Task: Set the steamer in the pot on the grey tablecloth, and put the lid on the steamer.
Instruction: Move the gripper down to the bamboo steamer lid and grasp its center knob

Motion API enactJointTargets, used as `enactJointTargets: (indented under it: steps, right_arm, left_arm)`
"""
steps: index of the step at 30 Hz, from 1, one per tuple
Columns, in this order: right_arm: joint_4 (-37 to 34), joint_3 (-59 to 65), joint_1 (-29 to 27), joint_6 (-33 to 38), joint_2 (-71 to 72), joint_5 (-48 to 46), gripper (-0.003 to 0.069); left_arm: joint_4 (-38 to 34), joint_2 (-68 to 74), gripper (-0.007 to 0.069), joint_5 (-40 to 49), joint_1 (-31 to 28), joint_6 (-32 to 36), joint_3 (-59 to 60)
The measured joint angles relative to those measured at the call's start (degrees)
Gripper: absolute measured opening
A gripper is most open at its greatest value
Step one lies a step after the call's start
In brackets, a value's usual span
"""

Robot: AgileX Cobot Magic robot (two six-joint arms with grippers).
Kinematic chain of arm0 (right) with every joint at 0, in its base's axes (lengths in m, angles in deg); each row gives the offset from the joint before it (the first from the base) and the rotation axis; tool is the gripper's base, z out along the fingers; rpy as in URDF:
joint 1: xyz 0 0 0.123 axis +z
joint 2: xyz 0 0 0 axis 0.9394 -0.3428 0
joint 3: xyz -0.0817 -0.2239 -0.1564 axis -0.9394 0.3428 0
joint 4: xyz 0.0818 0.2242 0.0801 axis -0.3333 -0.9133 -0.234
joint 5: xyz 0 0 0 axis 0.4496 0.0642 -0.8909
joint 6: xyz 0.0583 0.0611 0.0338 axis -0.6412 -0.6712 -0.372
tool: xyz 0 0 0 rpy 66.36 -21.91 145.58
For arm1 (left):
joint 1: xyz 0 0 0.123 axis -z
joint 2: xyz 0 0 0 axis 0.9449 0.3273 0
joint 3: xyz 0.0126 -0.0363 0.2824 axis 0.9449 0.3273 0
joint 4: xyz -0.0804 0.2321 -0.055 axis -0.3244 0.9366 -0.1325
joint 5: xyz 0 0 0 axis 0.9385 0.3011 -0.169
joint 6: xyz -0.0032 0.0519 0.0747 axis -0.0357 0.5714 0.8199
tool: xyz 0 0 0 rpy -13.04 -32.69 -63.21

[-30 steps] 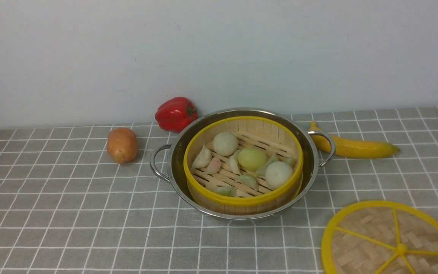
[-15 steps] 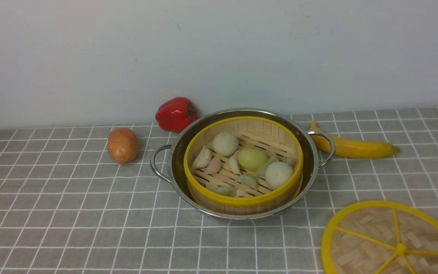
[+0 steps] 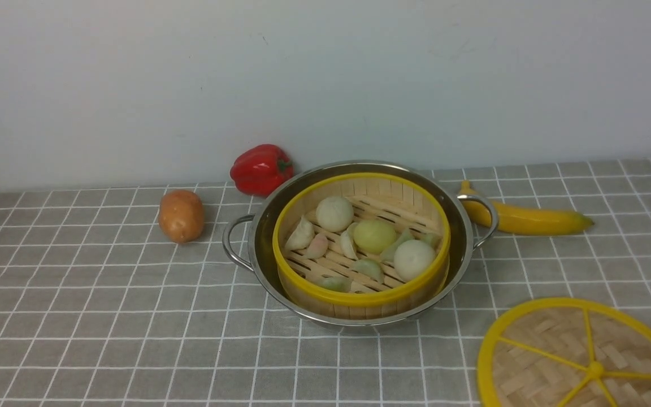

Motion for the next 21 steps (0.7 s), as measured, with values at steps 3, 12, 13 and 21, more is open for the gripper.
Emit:
enactJointTargets:
  steps: [3, 12, 13, 21]
  right_arm:
    - [0.00, 0.00, 0.00, 0.00, 0.00, 0.00, 0.0242]
    - [0.00, 0.00, 0.00, 0.00, 0.00, 0.00, 0.0242]
    - [0.00, 0.00, 0.00, 0.00, 0.00, 0.00, 0.0242]
    - [0.00, 0.00, 0.00, 0.00, 0.00, 0.00, 0.0242]
  left_arm:
    - [2.98, 0.00, 0.0242, -0.11, 1.04, -4.14, 0.00]
    - [6.39, 0.00, 0.0242, -0.11, 5.82, -7.25, 0.00]
    - [6.72, 0.00, 0.0242, -0.11, 5.82, -7.30, 0.00]
    - [6.78, 0.00, 0.0242, -0.11, 5.82, -8.17, 0.00]
